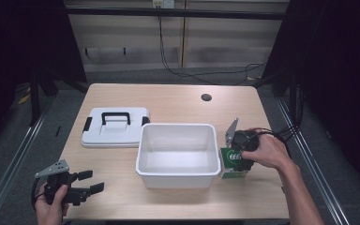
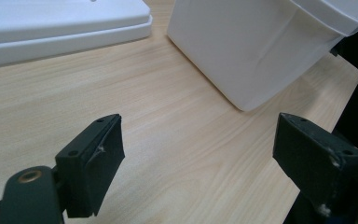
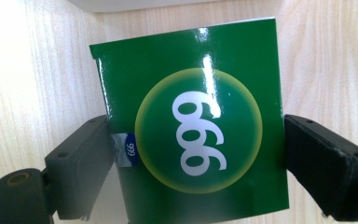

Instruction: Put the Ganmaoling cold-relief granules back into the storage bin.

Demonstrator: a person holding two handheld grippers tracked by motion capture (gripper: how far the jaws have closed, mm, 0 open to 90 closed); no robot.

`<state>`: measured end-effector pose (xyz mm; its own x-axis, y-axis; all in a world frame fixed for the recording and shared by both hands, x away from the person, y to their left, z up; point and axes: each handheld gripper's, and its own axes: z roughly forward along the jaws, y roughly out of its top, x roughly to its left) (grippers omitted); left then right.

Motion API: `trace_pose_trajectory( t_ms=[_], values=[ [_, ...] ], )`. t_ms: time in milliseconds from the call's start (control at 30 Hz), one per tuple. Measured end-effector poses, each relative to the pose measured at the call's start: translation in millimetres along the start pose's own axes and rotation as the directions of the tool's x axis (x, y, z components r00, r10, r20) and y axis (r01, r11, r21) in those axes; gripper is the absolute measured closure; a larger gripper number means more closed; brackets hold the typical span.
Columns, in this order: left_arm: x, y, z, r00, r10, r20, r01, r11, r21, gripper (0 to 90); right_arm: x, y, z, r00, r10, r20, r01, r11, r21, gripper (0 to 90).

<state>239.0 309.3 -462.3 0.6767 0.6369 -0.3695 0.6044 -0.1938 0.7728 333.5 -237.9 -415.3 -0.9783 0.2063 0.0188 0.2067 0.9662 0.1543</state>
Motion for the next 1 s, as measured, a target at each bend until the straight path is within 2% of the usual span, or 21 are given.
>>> trace_pose_trajectory(
  t_ms=[233,367,400,500,600,700,1000],
  values=[
    [0.0,0.0,-0.3,1.0000,-0.001,0.004,0.001,1.0000,-0.002,16.3,0.4,2.2,4.1,0.9998,0.020,-0.004,-0.020,0.9996,0.020,12.1],
    [0.2,0.1,-0.1,1.0000,-0.001,0.002,0.001,1.0000,0.001,16.3,0.1,2.2,3.5,1.0000,0.001,-0.001,0.000,0.9997,0.024,13.3],
    [0.1,0.1,-0.1,1.0000,-0.001,0.001,0.001,1.0000,0.000,16.3,1.0,2.0,2.9,0.9998,0.017,-0.005,-0.016,0.9995,0.026,14.2],
    [0.4,0.0,-0.4,1.0000,-0.001,0.001,0.001,1.0000,0.000,16.3,-0.2,1.5,2.6,0.9999,0.004,-0.016,-0.003,0.9997,0.024,14.5],
    [0.6,0.2,-0.3,1.0000,0.002,0.000,-0.002,1.0000,0.001,16.3,-0.1,1.1,1.5,0.9992,0.014,-0.037,-0.012,0.9994,0.031,14.8],
    [0.2,0.0,-0.2,1.0000,-0.001,0.000,0.001,1.0000,0.000,16.3,0.5,-1.1,-0.2,0.9980,0.029,-0.056,-0.028,0.9994,0.021,14.9],
    [0.4,-0.1,-0.1,1.0000,-0.003,-0.001,0.003,1.0000,0.001,16.3,2.2,-10.2,-7.9,0.9975,0.053,-0.046,-0.054,0.9983,-0.020,15.1]
  ],
)
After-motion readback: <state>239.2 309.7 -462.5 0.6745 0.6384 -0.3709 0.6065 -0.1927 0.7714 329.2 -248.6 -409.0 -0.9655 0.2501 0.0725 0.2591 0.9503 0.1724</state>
